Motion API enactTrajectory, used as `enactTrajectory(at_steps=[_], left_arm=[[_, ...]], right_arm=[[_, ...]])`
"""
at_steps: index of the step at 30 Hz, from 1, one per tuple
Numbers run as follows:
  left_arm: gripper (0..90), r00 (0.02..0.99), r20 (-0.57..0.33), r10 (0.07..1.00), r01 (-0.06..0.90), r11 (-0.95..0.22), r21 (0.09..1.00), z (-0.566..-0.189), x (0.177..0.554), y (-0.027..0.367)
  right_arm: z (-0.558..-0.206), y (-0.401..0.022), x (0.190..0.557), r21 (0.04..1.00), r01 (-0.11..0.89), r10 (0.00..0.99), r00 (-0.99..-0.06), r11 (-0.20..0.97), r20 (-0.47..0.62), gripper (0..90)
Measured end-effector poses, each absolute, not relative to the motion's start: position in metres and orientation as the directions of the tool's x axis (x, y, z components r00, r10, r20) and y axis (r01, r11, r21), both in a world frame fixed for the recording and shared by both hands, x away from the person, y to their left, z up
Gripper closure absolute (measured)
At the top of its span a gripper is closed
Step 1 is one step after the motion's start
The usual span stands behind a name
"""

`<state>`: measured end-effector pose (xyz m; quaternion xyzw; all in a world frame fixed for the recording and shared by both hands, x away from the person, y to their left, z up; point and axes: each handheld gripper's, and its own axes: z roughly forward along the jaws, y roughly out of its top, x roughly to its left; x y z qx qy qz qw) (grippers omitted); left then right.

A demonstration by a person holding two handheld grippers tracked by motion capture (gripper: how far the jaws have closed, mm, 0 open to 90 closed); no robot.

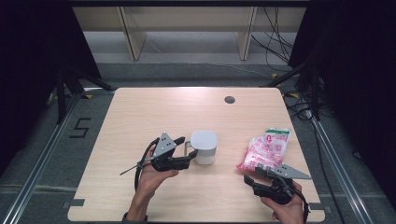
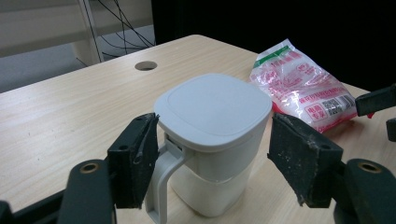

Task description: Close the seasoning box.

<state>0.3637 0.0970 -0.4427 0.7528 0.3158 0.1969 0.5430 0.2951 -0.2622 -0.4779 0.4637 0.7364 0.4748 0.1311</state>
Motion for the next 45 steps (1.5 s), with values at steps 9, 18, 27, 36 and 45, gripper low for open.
enactTrajectory(at_steps=[9,18,27,36,45], left_arm=[[30.1,0.713,-0.064,0.698,0.283,-0.203,0.938,-0.449,0.359,0.101],[29.7,0.706,-0.062,0.706,0.283,-0.201,0.938,-0.453,0.355,0.105],[29.4,0.693,-0.057,0.719,0.285,-0.201,0.937,-0.459,0.345,0.113],[29.0,0.708,-0.033,0.706,0.268,-0.225,0.937,-0.463,0.333,0.109],[28.5,0.702,-0.052,0.71,0.296,-0.224,0.929,-0.479,0.322,0.11]], right_arm=[[-0.478,-0.263,0.295,0.821,0.559,0.794,-0.549,0.116,0.262,39.9],[-0.481,-0.263,0.298,0.832,0.536,0.797,-0.561,0.143,0.224,39.8],[-0.48,-0.262,0.297,0.844,0.52,0.796,-0.564,0.135,0.219,39.8],[-0.481,-0.262,0.296,0.836,0.529,0.79,-0.571,0.145,0.224,39.7],[-0.484,-0.259,0.292,0.825,0.543,0.765,-0.596,0.157,0.246,36.7]])
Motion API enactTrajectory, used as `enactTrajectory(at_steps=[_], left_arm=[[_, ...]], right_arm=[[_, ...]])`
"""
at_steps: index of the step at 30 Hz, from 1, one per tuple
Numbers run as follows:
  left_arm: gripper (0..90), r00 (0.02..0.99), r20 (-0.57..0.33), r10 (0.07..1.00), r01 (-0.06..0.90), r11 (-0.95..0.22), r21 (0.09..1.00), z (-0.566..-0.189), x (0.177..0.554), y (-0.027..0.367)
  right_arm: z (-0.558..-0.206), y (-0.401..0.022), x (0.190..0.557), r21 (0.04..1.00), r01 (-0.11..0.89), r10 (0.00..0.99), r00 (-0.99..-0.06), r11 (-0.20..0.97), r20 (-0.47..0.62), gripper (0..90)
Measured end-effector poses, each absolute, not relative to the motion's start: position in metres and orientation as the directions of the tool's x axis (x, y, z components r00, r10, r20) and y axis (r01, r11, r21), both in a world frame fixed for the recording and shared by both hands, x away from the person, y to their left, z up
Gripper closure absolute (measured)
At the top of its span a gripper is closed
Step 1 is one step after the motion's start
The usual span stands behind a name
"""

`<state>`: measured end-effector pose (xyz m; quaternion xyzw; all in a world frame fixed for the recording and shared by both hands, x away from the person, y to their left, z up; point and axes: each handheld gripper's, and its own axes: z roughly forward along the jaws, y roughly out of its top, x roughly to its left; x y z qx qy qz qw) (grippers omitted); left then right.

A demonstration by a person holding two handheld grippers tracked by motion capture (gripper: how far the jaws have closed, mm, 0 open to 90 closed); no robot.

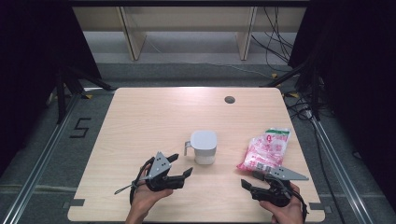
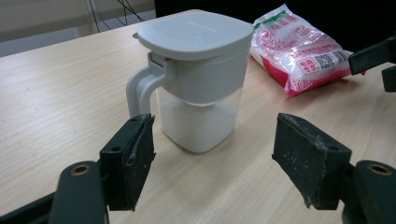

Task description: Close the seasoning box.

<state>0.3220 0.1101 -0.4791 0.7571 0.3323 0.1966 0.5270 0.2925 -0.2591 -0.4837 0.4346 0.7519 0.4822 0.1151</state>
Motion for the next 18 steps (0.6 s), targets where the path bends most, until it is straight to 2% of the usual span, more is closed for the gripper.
enactTrajectory(at_steps=[2,4,6,7,14,15,17,18], left_arm=[[28.3,0.698,-0.046,0.715,0.294,-0.228,0.928,-0.482,0.319,0.11],[28.0,0.695,-0.042,0.718,0.295,-0.231,0.927,-0.485,0.316,0.11],[27.8,0.697,-0.054,0.715,0.297,-0.219,0.929,-0.488,0.314,0.11],[27.8,0.699,-0.062,0.713,0.298,-0.211,0.931,-0.49,0.314,0.11],[27.3,0.694,-0.094,0.713,0.318,-0.188,0.929,-0.503,0.305,0.106],[27.2,0.69,-0.091,0.719,0.324,-0.194,0.926,-0.504,0.302,0.106],[27.1,0.692,-0.099,0.715,0.327,-0.189,0.926,-0.508,0.298,0.105],[27.0,0.692,-0.111,0.714,0.329,-0.175,0.928,-0.51,0.296,0.104]], right_arm=[[-0.484,-0.26,0.292,0.814,0.55,0.764,-0.603,0.188,0.231,36.5],[-0.485,-0.257,0.288,0.81,0.565,0.762,-0.591,0.158,0.264,36.1],[-0.484,-0.257,0.287,0.801,0.573,0.761,-0.594,0.172,0.261,35.4],[-0.486,-0.259,0.289,0.813,0.548,0.759,-0.61,0.198,0.226,34.9],[-0.487,-0.256,0.281,0.793,0.566,0.736,-0.632,0.224,0.243,33.1],[-0.488,-0.257,0.282,0.798,0.549,0.74,-0.639,0.248,0.209,32.9],[-0.488,-0.256,0.278,0.794,0.568,0.729,-0.635,0.216,0.255,32.8],[-0.489,-0.258,0.28,0.806,0.535,0.726,-0.655,0.253,0.207,32.7]])
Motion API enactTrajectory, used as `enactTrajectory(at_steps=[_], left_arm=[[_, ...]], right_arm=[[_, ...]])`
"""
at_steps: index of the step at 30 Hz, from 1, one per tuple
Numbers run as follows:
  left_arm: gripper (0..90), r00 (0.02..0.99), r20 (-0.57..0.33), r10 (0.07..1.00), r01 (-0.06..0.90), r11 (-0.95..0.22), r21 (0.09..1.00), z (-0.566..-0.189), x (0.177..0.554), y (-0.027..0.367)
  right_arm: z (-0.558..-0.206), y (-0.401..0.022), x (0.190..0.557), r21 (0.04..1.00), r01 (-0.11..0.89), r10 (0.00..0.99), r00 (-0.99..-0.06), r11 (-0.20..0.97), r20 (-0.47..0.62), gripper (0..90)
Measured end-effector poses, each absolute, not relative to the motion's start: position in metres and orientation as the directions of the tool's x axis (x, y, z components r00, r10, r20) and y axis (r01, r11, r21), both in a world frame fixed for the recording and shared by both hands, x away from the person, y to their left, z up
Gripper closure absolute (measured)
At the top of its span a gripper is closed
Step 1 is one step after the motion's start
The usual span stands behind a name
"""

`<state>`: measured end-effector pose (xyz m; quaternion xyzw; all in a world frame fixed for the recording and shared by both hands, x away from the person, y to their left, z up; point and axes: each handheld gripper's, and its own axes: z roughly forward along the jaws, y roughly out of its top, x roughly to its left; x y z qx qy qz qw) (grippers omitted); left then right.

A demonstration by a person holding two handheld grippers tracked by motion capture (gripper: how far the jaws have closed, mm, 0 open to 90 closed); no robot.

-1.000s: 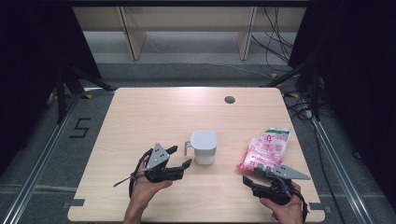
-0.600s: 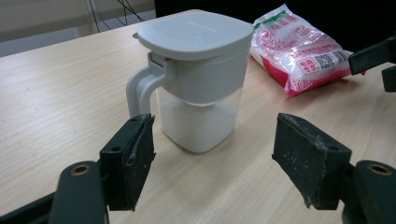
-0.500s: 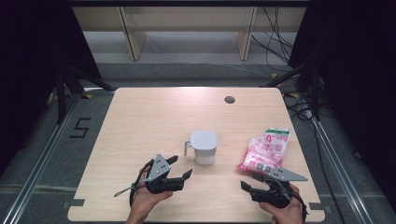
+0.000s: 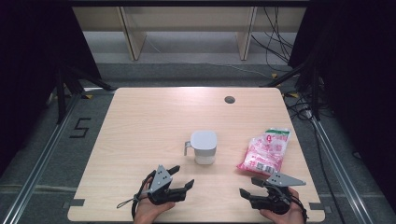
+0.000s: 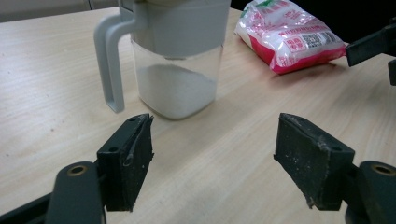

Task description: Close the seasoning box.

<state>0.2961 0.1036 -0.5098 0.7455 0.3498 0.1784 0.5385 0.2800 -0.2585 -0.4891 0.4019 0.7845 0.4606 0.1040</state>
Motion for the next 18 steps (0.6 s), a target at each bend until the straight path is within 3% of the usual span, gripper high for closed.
enactTrajectory(at_steps=[4,6,7,8,18], left_arm=[[26.9,0.686,-0.122,0.717,0.343,-0.171,0.924,-0.515,0.288,0.104],[26.9,0.688,-0.126,0.715,0.345,-0.168,0.924,-0.519,0.285,0.102],[26.9,0.684,-0.125,0.718,0.349,-0.172,0.921,-0.521,0.282,0.101],[26.9,0.682,-0.127,0.72,0.357,-0.176,0.917,-0.521,0.28,0.101],[26.8,0.679,-0.106,0.727,0.335,-0.179,0.925,-0.513,0.27,0.102]], right_arm=[[-0.489,-0.257,0.272,0.768,0.594,0.733,-0.629,0.238,0.259,32.5],[-0.492,-0.258,0.275,0.788,0.553,0.731,-0.651,0.272,0.205,32.5],[-0.49,-0.257,0.27,0.769,0.586,0.733,-0.636,0.255,0.241,32.4],[-0.492,-0.258,0.271,0.786,0.55,0.721,-0.662,0.283,0.204,32.5],[-0.493,-0.256,0.261,0.768,0.579,0.723,-0.65,0.274,0.232,32.0]])
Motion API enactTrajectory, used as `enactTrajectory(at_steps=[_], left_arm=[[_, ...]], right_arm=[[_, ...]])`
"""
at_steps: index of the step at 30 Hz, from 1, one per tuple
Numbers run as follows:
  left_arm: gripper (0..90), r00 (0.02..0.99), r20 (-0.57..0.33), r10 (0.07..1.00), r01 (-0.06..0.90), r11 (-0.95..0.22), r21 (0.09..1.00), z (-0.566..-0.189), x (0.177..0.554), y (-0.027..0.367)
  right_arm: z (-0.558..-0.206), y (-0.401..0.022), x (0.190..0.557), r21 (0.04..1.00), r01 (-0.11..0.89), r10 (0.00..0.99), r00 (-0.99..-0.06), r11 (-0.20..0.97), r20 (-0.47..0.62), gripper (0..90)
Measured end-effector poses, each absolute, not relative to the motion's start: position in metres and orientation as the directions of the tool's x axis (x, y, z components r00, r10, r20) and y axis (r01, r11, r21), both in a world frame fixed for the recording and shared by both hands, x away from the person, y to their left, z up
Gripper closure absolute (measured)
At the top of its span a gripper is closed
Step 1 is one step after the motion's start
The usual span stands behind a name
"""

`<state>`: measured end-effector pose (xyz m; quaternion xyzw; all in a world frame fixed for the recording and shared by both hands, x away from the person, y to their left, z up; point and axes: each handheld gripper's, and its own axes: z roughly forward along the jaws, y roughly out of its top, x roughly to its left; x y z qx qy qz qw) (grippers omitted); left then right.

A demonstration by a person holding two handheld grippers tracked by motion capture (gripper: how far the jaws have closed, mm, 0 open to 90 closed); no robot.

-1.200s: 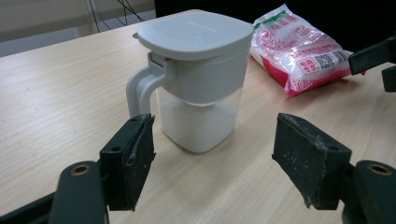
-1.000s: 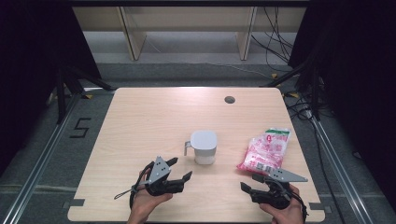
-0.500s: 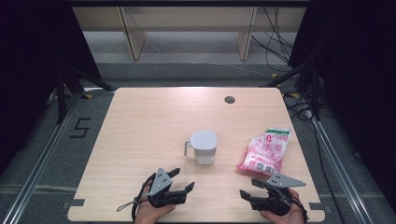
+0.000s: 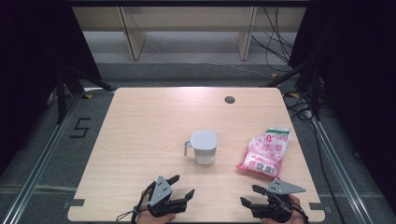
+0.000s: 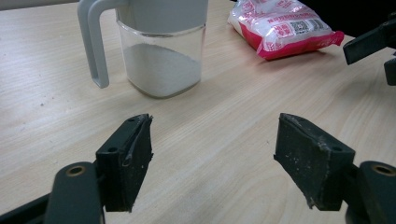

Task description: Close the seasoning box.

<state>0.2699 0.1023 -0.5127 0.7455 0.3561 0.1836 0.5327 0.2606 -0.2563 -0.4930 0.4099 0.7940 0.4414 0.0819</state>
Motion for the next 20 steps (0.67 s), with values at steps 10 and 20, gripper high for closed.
enactTrajectory(at_steps=[10,20], left_arm=[[26.7,0.688,-0.106,0.718,0.336,-0.185,0.924,-0.5122,0.268,0.0997],[26.7,0.689,-0.1,0.718,0.34,-0.199,0.919,-0.5138,0.2705,0.1009]], right_arm=[[-0.4935,-0.258,0.2599,0.77,0.565,0.723,-0.66,0.298,0.204,32.0],[-0.4938,-0.2584,0.2613,0.775,0.547,0.715,-0.675,0.317,0.184,32.0]])
